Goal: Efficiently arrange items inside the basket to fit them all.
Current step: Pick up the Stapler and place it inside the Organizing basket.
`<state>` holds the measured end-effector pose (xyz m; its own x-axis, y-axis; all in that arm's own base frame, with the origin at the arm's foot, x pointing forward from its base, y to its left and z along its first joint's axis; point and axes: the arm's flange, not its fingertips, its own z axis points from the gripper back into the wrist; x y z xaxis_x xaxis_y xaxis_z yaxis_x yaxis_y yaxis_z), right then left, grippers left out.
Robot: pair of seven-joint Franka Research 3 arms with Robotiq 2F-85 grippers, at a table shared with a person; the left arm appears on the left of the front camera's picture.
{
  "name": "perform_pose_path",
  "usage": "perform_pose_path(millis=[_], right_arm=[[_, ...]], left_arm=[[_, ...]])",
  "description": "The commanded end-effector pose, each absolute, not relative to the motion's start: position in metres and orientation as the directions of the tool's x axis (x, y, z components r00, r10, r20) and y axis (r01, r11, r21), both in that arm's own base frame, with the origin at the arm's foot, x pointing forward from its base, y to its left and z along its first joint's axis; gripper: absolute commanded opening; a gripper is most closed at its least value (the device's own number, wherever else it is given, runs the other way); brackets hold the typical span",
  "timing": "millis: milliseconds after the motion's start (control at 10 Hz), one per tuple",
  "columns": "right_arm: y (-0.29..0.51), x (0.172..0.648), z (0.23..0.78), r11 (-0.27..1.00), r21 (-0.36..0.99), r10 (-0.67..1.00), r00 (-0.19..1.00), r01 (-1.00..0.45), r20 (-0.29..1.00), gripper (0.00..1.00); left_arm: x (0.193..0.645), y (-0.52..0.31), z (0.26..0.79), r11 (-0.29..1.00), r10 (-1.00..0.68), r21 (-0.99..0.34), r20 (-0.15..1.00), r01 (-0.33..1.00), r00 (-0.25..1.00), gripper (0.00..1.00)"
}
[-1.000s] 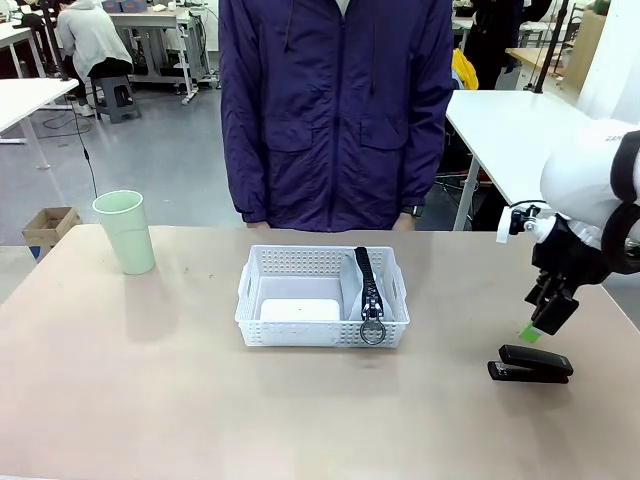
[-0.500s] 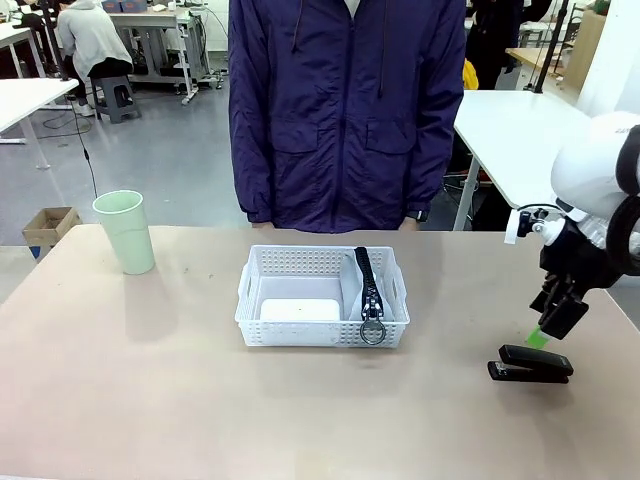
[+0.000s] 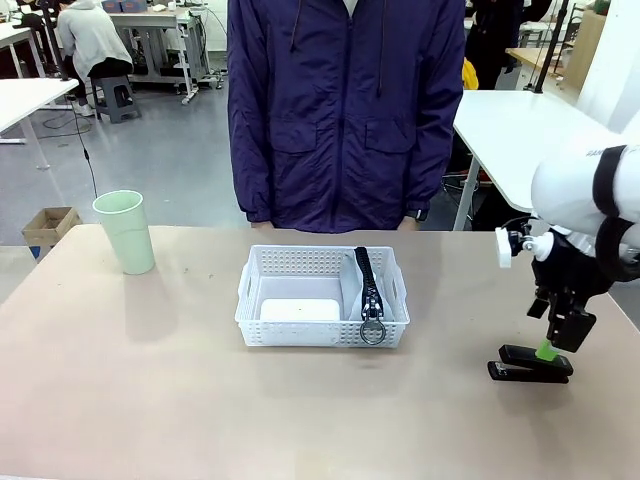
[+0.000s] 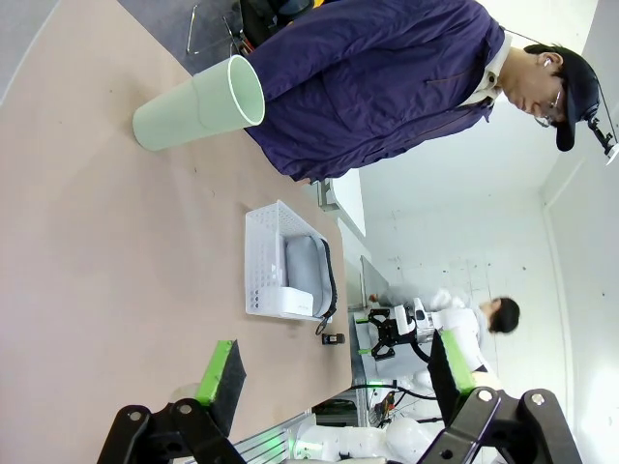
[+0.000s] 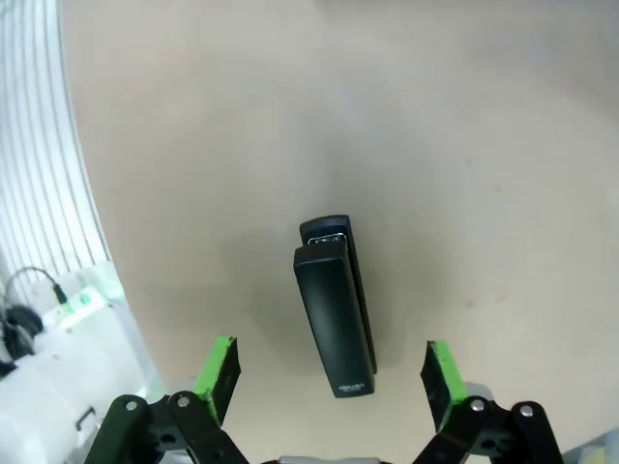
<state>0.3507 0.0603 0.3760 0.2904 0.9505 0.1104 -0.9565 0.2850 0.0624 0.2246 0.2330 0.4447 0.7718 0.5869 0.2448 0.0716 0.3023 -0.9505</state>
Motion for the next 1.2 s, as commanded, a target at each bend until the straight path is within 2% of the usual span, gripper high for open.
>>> perform_pose_path(millis=[0,200,400,500,600,1100], right_arm=[[0.049,0.327,0.339,0.178,0.058,0.977,0.184,-0.982,0.106,1.00],[0.049,0.324,0.314,0.127,0.100,0.986,0.136,-0.987,0.095,1.00],[0.050,0.322,0.294,0.148,0.089,0.988,0.152,-0.985,0.033,1.00],[0.049,0.324,0.285,0.208,0.035,0.978,0.208,-0.978,0.001,1.00],[0.046,0.323,0.281,0.182,0.035,0.982,0.184,-0.983,0.036,1.00],[0.050,0.316,0.258,0.068,0.055,0.997,0.066,-0.996,-0.045,1.00]], left_arm=[[0.225,0.233,0.446,0.297,0.586,-0.950,0.263,0.098,0.766,1.00],[0.225,0.233,0.446,0.297,0.586,-0.950,0.263,0.098,0.766,1.00],[0.225,0.233,0.446,0.297,0.586,-0.950,0.263,0.098,0.766,1.00],[0.225,0.233,0.446,0.297,0.586,-0.950,0.263,0.098,0.766,1.00],[0.225,0.233,0.446,0.297,0.586,-0.950,0.263,0.098,0.766,1.00],[0.225,0.233,0.446,0.297,0.586,-0.950,0.263,0.098,0.766,1.00]])
